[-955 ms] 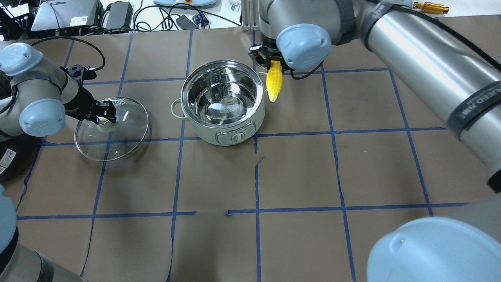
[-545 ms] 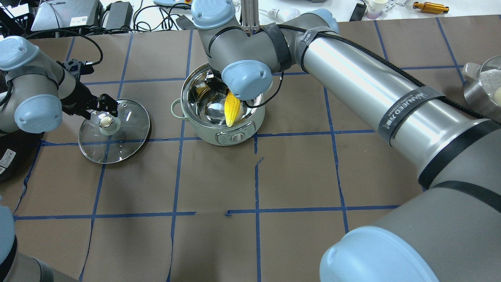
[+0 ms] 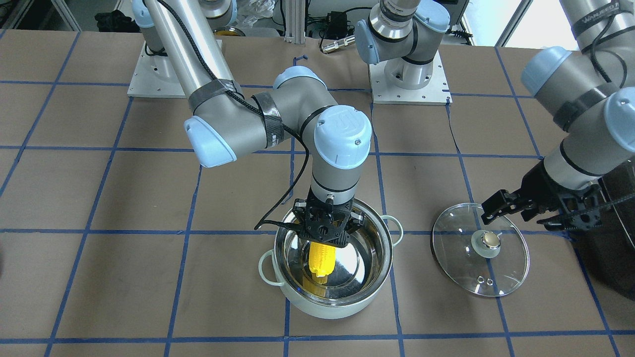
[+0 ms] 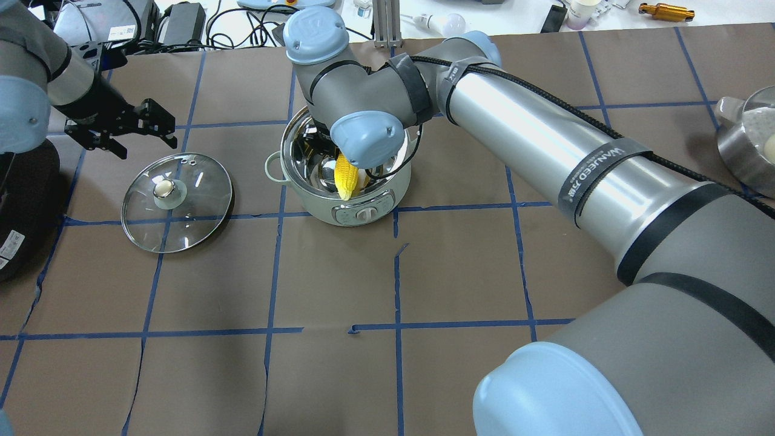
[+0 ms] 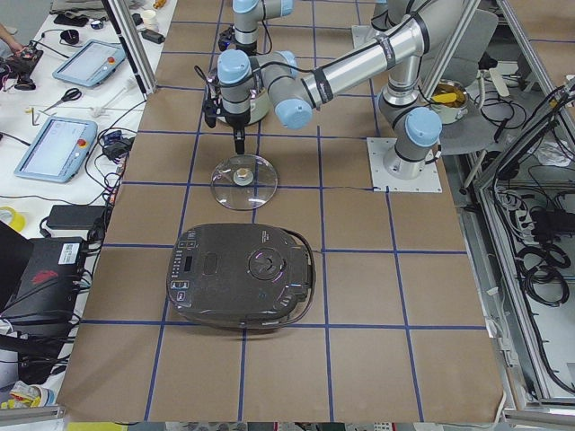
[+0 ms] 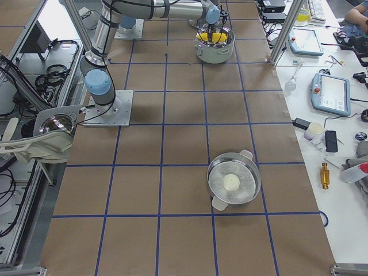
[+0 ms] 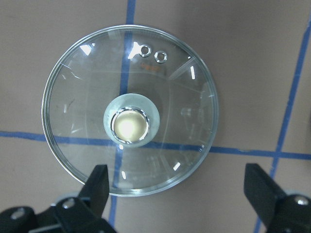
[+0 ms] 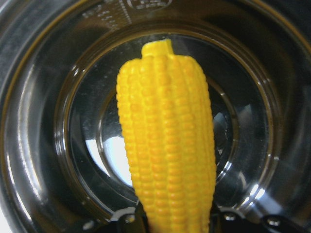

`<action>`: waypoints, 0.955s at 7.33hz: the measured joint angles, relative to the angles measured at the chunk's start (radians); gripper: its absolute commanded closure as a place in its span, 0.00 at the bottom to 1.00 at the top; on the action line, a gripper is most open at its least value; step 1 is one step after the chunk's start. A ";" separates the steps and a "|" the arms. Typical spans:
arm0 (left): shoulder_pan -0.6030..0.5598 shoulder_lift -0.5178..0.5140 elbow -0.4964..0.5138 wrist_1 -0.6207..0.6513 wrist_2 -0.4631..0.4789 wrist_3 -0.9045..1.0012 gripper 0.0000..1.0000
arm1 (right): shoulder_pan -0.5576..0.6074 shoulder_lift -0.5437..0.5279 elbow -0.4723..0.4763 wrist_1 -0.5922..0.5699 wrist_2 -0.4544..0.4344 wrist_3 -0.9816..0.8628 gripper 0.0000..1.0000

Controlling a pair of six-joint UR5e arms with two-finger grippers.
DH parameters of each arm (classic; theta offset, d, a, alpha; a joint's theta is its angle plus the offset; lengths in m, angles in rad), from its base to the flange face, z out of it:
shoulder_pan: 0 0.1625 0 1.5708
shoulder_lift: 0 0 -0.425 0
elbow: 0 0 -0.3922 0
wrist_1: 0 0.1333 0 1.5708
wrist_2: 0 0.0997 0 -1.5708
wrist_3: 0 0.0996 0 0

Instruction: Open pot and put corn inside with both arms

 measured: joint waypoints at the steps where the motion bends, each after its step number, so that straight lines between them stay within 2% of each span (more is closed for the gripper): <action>1: -0.064 0.037 0.017 -0.037 0.006 -0.072 0.00 | 0.005 0.006 0.000 -0.012 0.004 -0.001 0.00; 3: -0.128 0.099 0.018 -0.093 0.011 -0.136 0.01 | 0.007 -0.001 -0.002 -0.021 0.004 -0.006 0.00; 5: -0.143 0.153 0.014 -0.176 0.011 -0.167 0.02 | 0.005 -0.027 -0.006 -0.020 -0.004 -0.011 0.00; 7: -0.190 0.195 0.009 -0.236 0.010 -0.265 0.02 | -0.019 -0.069 -0.024 0.011 -0.013 -0.034 0.00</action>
